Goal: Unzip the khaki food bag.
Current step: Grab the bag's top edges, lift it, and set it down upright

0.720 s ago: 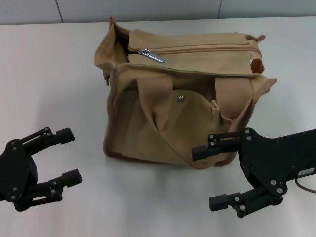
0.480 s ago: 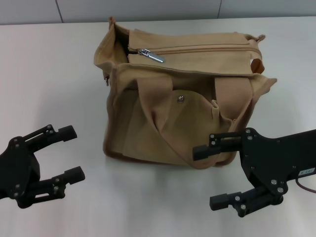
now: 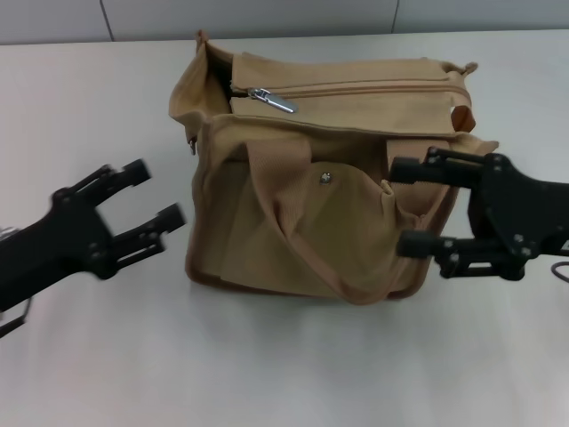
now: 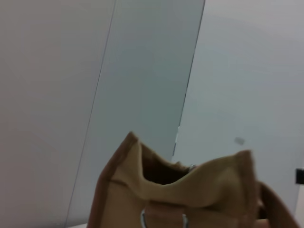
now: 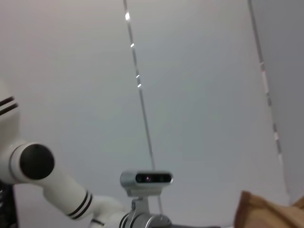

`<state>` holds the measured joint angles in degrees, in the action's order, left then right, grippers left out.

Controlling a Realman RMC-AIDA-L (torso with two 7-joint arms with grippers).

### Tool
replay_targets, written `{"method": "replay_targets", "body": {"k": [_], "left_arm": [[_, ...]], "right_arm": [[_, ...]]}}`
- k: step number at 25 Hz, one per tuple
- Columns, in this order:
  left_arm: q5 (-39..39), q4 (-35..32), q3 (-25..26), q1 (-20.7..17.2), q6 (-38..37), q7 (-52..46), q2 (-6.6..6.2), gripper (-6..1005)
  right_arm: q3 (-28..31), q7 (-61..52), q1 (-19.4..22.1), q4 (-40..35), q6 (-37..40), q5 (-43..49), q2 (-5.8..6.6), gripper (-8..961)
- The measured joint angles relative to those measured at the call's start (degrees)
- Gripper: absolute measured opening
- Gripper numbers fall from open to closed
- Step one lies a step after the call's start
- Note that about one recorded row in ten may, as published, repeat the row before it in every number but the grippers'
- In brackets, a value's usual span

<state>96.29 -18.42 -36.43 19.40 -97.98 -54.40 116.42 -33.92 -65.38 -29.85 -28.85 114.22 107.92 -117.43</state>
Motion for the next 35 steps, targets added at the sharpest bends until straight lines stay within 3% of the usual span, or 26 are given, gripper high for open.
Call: {"method": "replay_targets", "body": {"k": [4, 5, 12, 28, 33, 35], "left_arm": [[0.4, 0.5, -1.3, 2.3, 3.3, -0.2, 1.42, 820], [0.4, 0.6, -4.3, 4.0, 4.7, -0.6, 1.94, 818], [0.1, 1.6, -6.1, 5.5, 7.9, -1.2, 2.13, 810], [-0.1, 1.2, -5.2, 4.9, 8.1, -0.7, 2.03, 286], [-0.7, 1.0, 0.0, 4.6, 8.8, 1.2, 1.77, 118], [-0.8, -0.4, 6.3, 4.5, 8.7, 1.5, 1.65, 50]], "right_arm": [[0.9, 0.1, 0.3, 0.2, -0.6, 0.0, -0.05, 802], [1.0, 0.1, 0.3, 0.6, -1.5, 0.0, -0.08, 802], [1.1, 0.1, 0.4, 1.9, -3.8, 0.0, -0.09, 802], [1.9, -0.1, -0.2, 2.0, -7.0, -0.1, -0.26, 801], [2.2, -0.1, -0.2, 2.0, -7.8, -0.1, -0.35, 801], [2.9, -0.1, 0.0, 2.0, -8.0, -0.2, -0.35, 801]]}}
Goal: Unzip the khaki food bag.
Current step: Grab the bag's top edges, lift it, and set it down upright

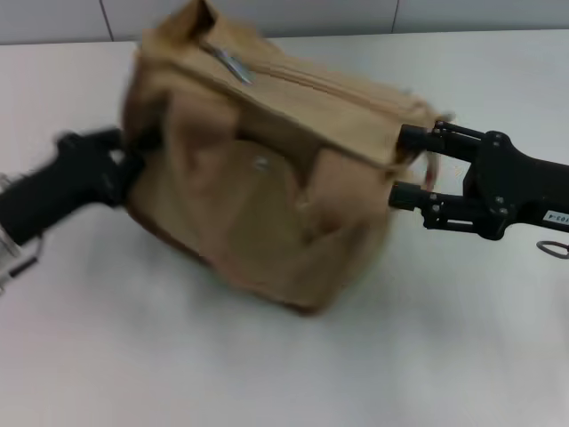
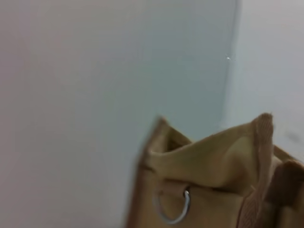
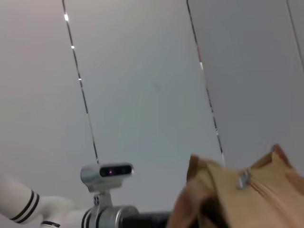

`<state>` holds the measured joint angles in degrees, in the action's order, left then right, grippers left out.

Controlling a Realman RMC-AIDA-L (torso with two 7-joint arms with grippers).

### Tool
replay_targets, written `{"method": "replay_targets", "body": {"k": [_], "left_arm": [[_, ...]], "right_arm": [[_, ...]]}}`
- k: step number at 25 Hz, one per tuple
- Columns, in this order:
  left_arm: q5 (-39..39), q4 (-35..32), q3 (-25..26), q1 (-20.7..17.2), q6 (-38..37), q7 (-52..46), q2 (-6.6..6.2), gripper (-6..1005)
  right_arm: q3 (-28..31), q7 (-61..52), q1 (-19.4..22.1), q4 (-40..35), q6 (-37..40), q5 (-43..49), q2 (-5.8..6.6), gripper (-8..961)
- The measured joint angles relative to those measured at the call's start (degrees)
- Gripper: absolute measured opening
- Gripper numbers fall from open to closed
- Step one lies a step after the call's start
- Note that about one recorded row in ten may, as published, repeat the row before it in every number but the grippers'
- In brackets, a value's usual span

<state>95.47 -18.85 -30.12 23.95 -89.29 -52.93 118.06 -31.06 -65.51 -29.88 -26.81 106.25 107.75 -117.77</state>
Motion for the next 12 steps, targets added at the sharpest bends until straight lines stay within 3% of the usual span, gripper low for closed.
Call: {"method": "replay_targets", "body": {"k": [2, 5, 9, 12], "left_arm": [[-0.9, -1.2, 5.5, 0.5, -0.2, -0.2, -0.30, 50], [-4.2, -1.8, 8.7, 1.5, -2.2, -0.4, -1.05, 50], [-6.5, -1.9, 8.7, 2.3, -6.6, 0.2, -1.03, 50], [-6.5, -1.4, 6.7, 2.7, -9.5, 3.0, 0.03, 50]], "right_arm": [[0.5, 0.2, 0.1, 0.0, 0.0, 0.0, -0.07, 801], [1.1, 0.3, 0.1, 0.0, -0.6, -0.2, -0.30, 801], [1.2, 0.3, 0.0, 0.4, -1.4, -0.5, -0.38, 801], [1.2, 0.3, 0.0, 1.6, -2.4, -1.2, -0.39, 801]]}}
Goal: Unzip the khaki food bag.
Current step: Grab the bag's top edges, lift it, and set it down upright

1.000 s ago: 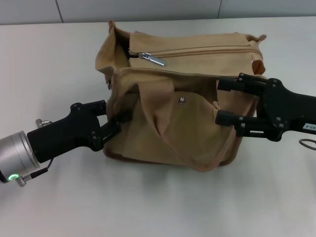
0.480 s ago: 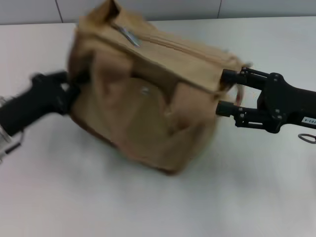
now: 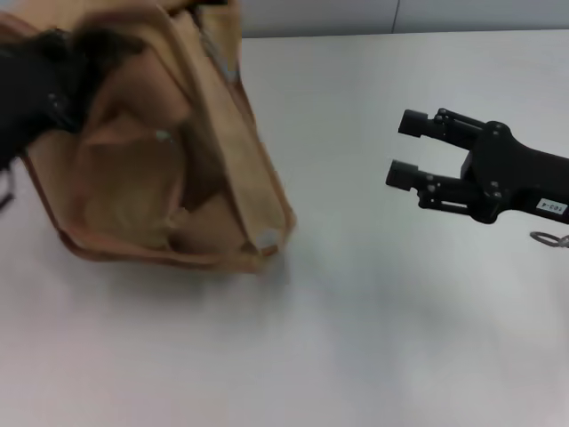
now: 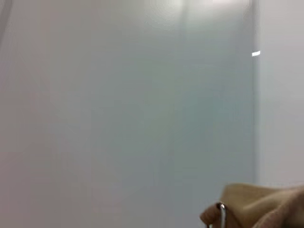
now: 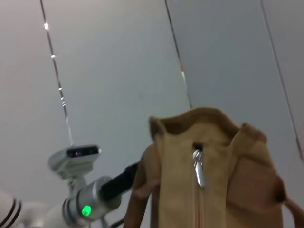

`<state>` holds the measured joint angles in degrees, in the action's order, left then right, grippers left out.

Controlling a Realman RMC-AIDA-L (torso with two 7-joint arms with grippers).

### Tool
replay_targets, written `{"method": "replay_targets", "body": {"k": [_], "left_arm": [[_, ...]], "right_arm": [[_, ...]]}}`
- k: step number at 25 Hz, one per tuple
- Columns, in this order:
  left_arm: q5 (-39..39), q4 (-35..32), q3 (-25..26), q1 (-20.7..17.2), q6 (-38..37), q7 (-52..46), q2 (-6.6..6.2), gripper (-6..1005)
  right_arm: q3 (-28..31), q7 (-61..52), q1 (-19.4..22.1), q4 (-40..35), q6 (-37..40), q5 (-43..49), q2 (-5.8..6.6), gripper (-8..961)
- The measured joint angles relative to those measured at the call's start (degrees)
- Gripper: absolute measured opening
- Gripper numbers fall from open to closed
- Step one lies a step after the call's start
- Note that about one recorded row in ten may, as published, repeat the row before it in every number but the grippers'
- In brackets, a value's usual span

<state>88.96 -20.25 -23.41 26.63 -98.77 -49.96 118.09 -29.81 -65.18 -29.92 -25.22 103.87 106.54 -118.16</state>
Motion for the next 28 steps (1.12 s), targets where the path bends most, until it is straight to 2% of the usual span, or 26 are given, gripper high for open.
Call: {"method": "replay_targets", "body": {"k": [1, 2, 3, 4, 5, 6, 7, 8, 9, 11, 12, 13, 14, 16, 17, 21, 28], "left_arm": [[-0.1, 2.6, -3.7, 0.2, -0.3, 3.8, 0.42, 50], [-0.1, 2.6, -3.7, 0.2, -0.3, 3.8, 0.42, 50], [-0.2, 6.8, -6.4, 0.4, 0.2, 9.4, 0.65, 50], [-0.2, 6.8, -6.4, 0.4, 0.2, 9.4, 0.65, 50], [-0.3, 9.8, -7.2, 0.7, 0.7, 13.2, 0.76, 50], [-0.4, 15.8, -7.6, 1.3, 1.8, 20.9, 1.00, 50], [-0.4, 15.8, -7.6, 1.3, 1.8, 20.9, 1.00, 50], [-0.4, 19.7, -7.7, 1.8, 2.6, 26.6, 1.05, 50], [-0.4, 19.7, -7.7, 1.8, 2.6, 26.6, 1.05, 50], [-0.4, 21.2, -7.7, 2.1, 2.7, 28.4, 1.05, 50], [-0.4, 21.7, -7.7, 2.2, 2.7, 28.7, 1.05, 50], [-0.4, 21.9, -7.7, 2.3, 2.8, 28.7, 1.06, 50], [-0.4, 22.0, -7.7, 2.4, 2.8, 28.7, 1.06, 50], [-0.4, 22.2, -7.7, 2.4, 2.9, 28.7, 1.07, 50], [-0.4, 22.2, -7.7, 2.4, 2.9, 28.7, 1.07, 50], [-0.4, 22.6, -7.6, 2.3, 3.3, 28.8, 1.08, 50], [-0.4, 24.3, -7.3, 2.7, 5.1, 30.4, 1.09, 50]], "right_arm": [[0.0, 0.8, 0.2, 0.8, -0.6, -1.2, -0.13, 801], [0.0, 0.8, 0.2, 0.8, -0.6, -1.2, -0.13, 801], [0.1, 4.4, 0.6, 1.6, -1.1, -2.1, -0.62, 801], [0.1, 4.4, 0.6, 1.6, -1.1, -2.1, -0.62, 801], [0.1, 7.5, 1.0, 2.3, -1.3, -2.5, -0.91, 801], [0.3, 15.1, 1.8, 5.1, -1.9, -3.7, -1.25, 801], [0.3, 15.1, 1.8, 5.1, -1.9, -3.7, -1.25, 801], [0.3, 21.8, 2.4, 8.5, -2.5, -5.6, -1.26, 801], [0.3, 21.8, 2.4, 8.5, -2.5, -5.6, -1.26, 801], [0.4, 31.6, 3.3, 13.1, -3.8, -7.8, -1.29, 801], [0.4, 31.6, 3.3, 13.1, -3.8, -7.8, -1.29, 801], [0.5, 39.6, 3.7, 16.3, -5.1, -7.9, -1.37, 801], [0.5, 39.6, 3.7, 16.3, -5.1, -7.9, -1.37, 801], [0.8, 52.0, 3.9, 22.5, -8.0, -9.1, -1.39, 801], [0.8, 52.0, 3.9, 22.5, -8.0, -9.1, -1.39, 801], [1.8, 62.7, 2.8, 31.8, -10.8, -12.7, -1.65, 801], [5.2, 65.1, 0.7, 38.8, -13.9, -12.5, -1.78, 801]]}}
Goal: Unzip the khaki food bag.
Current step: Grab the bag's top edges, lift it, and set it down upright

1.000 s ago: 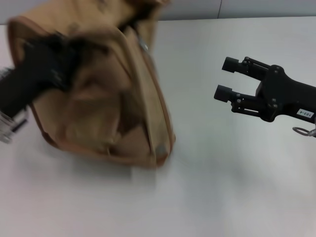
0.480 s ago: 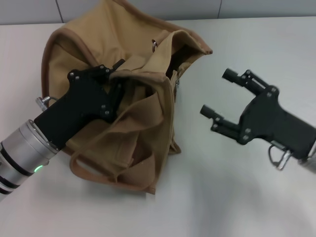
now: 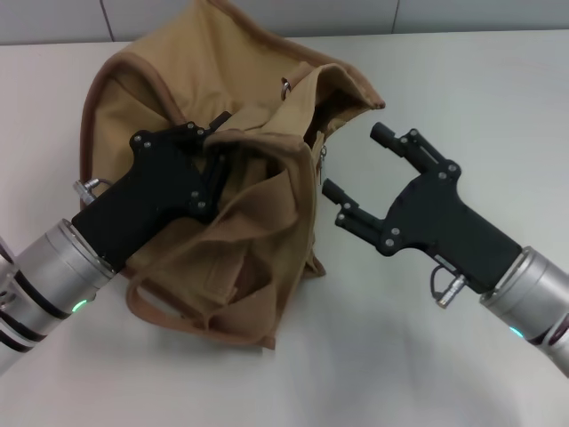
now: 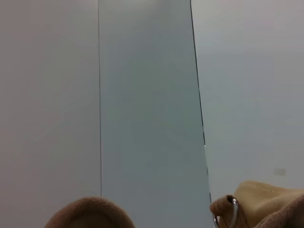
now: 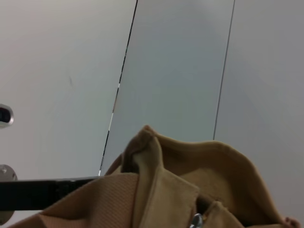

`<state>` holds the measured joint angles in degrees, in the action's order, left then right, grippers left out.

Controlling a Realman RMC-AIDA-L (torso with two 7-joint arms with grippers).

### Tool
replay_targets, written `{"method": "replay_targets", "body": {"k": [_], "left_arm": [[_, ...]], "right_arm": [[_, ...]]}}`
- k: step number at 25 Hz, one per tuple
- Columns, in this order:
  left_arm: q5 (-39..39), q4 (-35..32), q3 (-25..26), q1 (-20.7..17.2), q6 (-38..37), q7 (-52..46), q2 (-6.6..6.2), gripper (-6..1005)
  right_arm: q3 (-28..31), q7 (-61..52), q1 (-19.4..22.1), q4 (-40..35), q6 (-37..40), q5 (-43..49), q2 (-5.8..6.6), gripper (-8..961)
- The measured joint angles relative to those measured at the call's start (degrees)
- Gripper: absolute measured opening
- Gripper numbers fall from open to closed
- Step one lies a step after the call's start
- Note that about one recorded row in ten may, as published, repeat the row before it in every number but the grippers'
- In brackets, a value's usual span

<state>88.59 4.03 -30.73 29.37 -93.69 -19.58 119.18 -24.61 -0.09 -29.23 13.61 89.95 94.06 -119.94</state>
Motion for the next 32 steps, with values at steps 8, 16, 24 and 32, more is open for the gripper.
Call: {"method": "replay_targets", "body": {"k": [8, 16, 24, 32], "left_arm": [[0.0, 1.1, 0.5, 0.1, 0.1, 0.1, -0.01, 50], [0.2, 1.8, 0.5, 0.1, 0.0, 0.1, 0.07, 50], [0.4, 1.9, 0.5, -0.4, -0.1, 0.1, 0.09, 50], [0.5, 2.5, 0.5, -1.1, -0.1, 0.1, 0.09, 50]], "right_arm": [[2.6, 0.2, -0.8, 3.8, -4.2, 0.0, -0.03, 802], [3.8, 0.3, -1.4, 5.8, -5.6, 0.6, -0.03, 796], [4.5, 0.1, -1.5, 6.8, -5.5, 1.5, -0.03, 654], [4.6, 0.2, -1.1, 7.3, -3.9, 1.6, -0.03, 283]]}}
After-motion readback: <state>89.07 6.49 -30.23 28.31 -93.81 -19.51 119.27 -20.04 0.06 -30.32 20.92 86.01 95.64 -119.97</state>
